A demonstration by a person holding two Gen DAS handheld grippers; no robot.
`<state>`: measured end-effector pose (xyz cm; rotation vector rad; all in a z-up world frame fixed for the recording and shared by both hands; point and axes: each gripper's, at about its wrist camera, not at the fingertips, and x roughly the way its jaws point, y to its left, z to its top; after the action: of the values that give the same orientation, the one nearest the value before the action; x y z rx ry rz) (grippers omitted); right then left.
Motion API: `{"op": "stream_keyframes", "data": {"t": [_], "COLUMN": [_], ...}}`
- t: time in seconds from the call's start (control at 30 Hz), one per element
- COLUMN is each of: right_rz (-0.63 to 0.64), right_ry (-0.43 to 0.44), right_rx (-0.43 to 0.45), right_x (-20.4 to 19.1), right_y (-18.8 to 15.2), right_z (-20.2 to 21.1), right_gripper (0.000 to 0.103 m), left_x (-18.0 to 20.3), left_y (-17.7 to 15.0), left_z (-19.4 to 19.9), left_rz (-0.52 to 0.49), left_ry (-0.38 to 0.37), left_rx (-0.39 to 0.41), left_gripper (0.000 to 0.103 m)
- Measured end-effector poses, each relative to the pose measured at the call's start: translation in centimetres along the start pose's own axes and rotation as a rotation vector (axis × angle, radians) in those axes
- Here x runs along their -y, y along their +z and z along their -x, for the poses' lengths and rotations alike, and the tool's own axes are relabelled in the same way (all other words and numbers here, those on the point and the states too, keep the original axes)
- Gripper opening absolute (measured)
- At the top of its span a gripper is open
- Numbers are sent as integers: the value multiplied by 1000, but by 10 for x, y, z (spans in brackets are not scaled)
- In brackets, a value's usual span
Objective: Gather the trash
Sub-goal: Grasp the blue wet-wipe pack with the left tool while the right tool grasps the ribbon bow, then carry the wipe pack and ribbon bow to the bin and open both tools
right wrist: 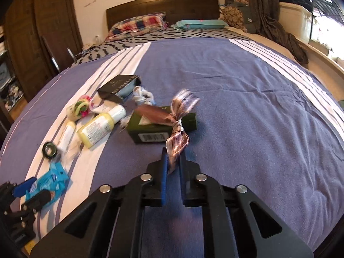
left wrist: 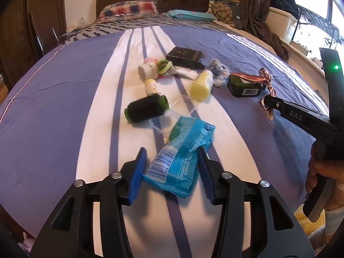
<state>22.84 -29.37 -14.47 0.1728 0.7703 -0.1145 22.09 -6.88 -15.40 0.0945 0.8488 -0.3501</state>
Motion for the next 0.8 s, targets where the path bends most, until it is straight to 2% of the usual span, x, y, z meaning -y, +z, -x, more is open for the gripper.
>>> {"op": "stream_keyframes", "data": {"t": [0.23,0.57,0.67,0.8], "right_rz": [43,104,114,114], "right_ry": [17,110,125,153], "right_rx": [49,194,219,231], "right_x": [-9,-33,-36,-39], "right_y": [-16,-44,-55,-78], "right_z": [45,155,180,207], "right_gripper": [6,6,6,6], "left_x": [1,8,10,15], "left_y": [-16,-38,-48,-67], "left_z": [41,121,143,161], "left_rz": [-2,-2,9,0], "left_ry": [11,39,34,15], "left_rx": [52,170,207,217], "left_gripper": [40,40,40,40]}}
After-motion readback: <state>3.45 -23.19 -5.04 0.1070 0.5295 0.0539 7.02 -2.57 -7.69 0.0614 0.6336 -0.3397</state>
